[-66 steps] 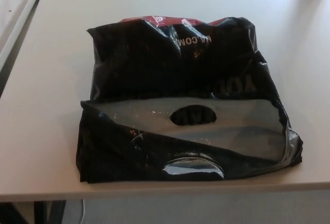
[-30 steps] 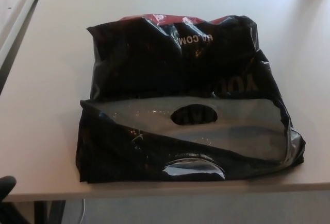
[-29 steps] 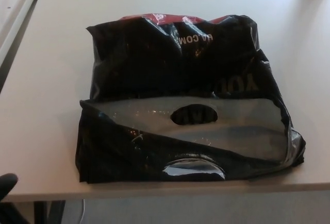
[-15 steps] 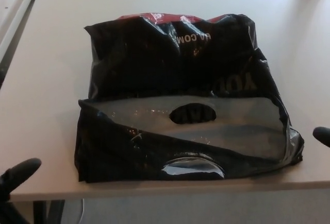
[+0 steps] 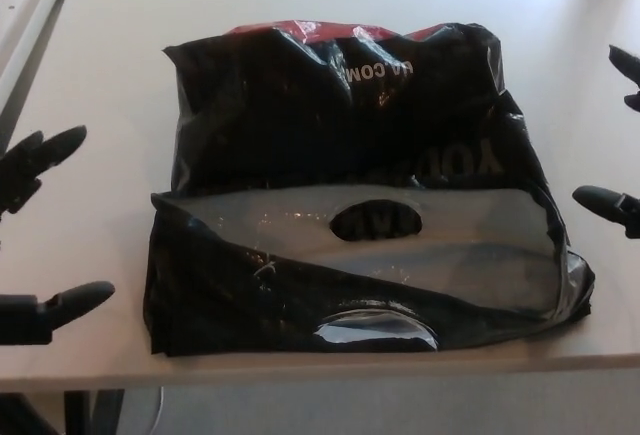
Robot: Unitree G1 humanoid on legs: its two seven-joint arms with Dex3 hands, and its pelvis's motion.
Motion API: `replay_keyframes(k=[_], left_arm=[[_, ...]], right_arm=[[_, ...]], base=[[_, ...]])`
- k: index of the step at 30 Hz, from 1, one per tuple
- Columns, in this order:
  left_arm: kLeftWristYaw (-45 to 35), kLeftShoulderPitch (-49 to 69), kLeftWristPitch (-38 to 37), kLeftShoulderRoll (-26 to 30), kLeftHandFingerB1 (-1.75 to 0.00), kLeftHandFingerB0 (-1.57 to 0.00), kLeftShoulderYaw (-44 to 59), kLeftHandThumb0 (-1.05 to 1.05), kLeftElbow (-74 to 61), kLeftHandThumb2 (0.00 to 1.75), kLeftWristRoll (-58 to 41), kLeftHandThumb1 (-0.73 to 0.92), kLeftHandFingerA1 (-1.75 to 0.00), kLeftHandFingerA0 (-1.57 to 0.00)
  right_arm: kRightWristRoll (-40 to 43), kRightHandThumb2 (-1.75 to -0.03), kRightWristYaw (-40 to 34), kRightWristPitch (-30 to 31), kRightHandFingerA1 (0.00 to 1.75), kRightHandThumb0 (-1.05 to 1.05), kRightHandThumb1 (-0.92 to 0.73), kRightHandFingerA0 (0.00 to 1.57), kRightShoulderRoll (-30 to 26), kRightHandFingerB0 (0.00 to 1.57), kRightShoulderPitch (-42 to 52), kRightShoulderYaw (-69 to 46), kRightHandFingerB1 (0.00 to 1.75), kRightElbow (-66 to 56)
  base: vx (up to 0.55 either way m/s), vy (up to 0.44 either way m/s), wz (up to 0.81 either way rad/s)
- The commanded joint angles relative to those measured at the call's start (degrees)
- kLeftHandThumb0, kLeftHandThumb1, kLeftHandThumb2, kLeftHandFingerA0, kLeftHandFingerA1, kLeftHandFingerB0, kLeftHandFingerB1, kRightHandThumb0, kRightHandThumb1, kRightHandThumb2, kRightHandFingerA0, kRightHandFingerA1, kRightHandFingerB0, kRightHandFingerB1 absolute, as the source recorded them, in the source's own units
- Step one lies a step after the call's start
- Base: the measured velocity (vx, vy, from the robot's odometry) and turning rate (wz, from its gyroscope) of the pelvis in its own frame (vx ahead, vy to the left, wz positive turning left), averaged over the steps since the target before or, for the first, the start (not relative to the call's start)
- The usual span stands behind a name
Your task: A plastic bag is kept infront of the robot in the middle of the desk and the robot uses both its hands to grab it from the top and lifts it up and then releases it.
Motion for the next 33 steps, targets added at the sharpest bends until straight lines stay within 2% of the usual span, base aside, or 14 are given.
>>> replay_keyframes(k=[1,5,8,14,15,16,17,18,19,23,24,27,28,33], left_arm=[[-6.74,-3.18,5.77,1.07,-0.35,-0.08,-2.09,-0.56,2.42,0.67,-4.39,0.38,-0.42,-0.18],[-9.25,-3.54,9.43,1.39,-0.35,-0.1,-2.82,-0.6,2.69,0.68,-5.74,0.37,-0.43,-0.16],[-11.44,-2.91,11.67,1.91,-0.35,-0.08,-3.53,-0.63,0.95,0.7,-6.43,0.36,-0.42,-0.15],[-13.27,-1.96,16.44,0.82,-0.36,-0.11,-2.96,-0.66,-2.7,0.71,-10.44,0.36,-0.42,-0.15],[-12.97,-1.94,16.65,0.55,-0.36,-0.11,-2.76,-0.66,-3.01,0.71,-10.54,0.37,-0.42,-0.16],[-12.66,-2.02,16.71,0.14,-0.37,-0.09,-2.59,-0.66,-3.26,0.73,-10.64,0.37,-0.43,-0.16],[-12.52,-2.24,16.84,-0.05,-0.37,-0.09,-2.48,-0.66,-3.32,0.73,-10.72,0.37,-0.43,-0.16],[-12.43,-2.32,17.34,-0.29,-0.37,-0.1,-2.39,-0.67,-3.53,0.73,-10.79,0.37,-0.42,-0.16],[-12.5,-2.38,17.92,-0.51,-0.28,-0.16,-2.29,-0.65,-3.56,0.55,-11.12,0.44,-0.34,-0.2],[-12.52,-3.29,21.12,-1.01,-0.36,-0.13,-2.16,-0.69,-3.08,0.73,-11.87,0.37,-0.42,-0.16],[-12.5,-3.22,21.76,-1.0,-0.28,-0.17,-2.24,-0.66,-3.28,0.55,-11.67,0.44,-0.34,-0.21],[-11.52,-2.79,22.22,-1.42,-0.37,-0.15,-2.62,-0.7,-2.73,0.73,-9.93,0.37,-0.42,-0.19],[-11.35,-2.79,22.31,-1.43,-0.37,-0.16,-2.59,-0.69,-2.57,0.74,-9.67,0.36,-0.42,-0.2],[-10.66,-3.23,24.96,-2.79,-0.37,-0.16,-2.52,-0.7,-0.73,0.74,-10.08,0.36,-0.42,-0.25]], right_arm=[[-0.58,-0.72,-4.69,0.67,0.53,-0.68,-0.37,0.49,-0.38,0.08,-4.5,2.6,0.28,7.62],[0.04,-0.54,-2.32,1.61,0.46,-0.62,-0.43,0.53,-0.09,0.13,-4.4,4.33,0.27,6.21],[2.57,-0.71,2.04,2.35,0.46,-0.65,-0.38,0.3,-0.84,0.08,-5.08,4.52,0.33,5.41],[3.13,-0.55,11.07,4.55,0.42,-0.75,-0.49,0.47,-4.61,0.14,-5.1,6.83,0.28,2.08],[3.44,-0.55,12.09,4.79,0.57,-0.74,-0.46,0.59,-5.05,0.16,-4.81,7.13,0.29,1.19],[4.37,-0.81,14.29,5.11,1.14,-0.44,-0.22,0.95,-5.83,0.0,-3.93,7.3,0.42,-1.0],[5.06,-0.81,16.15,5.39,1.14,-0.44,-0.22,0.95,-6.43,0.0,-3.34,7.39,0.42,-2.74],[5.64,-0.55,17.28,5.47,1.1,-0.75,-0.46,0.87,-6.9,0.17,-2.89,7.42,0.28,-3.88],[6.19,-0.55,18.51,5.86,0.46,-0.74,-0.47,0.58,-7.29,0.18,-2.45,7.41,0.28,-5.13],[8.93,-0.55,25.01,9.75,0.42,-0.67,-0.46,0.53,-8.88,0.18,-0.91,6.95,0.28,-11.35],[9.28,-0.82,26.38,10.53,0.67,-0.39,-0.23,0.56,-9.48,0.0,-0.38,6.89,0.43,-12.9],[10.85,-0.56,30.96,11.38,1.07,-0.69,-0.46,0.65,-12.19,0.19,1.19,6.61,0.28,-16.95],[11.6,-0.76,32.21,11.38,0.56,-0.71,-0.4,0.48,-12.63,0.13,1.3,6.58,0.37,-17.38],[13.23,-0.55,37.58,9.95,0.49,-0.69,-0.44,0.61,-16.92,0.25,2.92,6.77,0.29,-20.75]], base=[[0.0,0.0,0.0],[0.0,0.0,0.0],[0.0,0.0,0.0],[0.0,0.0,0.0],[0.0,0.0,0.0],[0.0,0.0,0.0],[0.0,0.0,0.0],[0.0,0.0,0.0],[0.0,0.0,0.0],[0.0,0.0,0.0],[0.0,0.0,0.0],[0.0,0.0,0.0],[0.0,0.0,0.0],[0.0,0.0,0.0]])
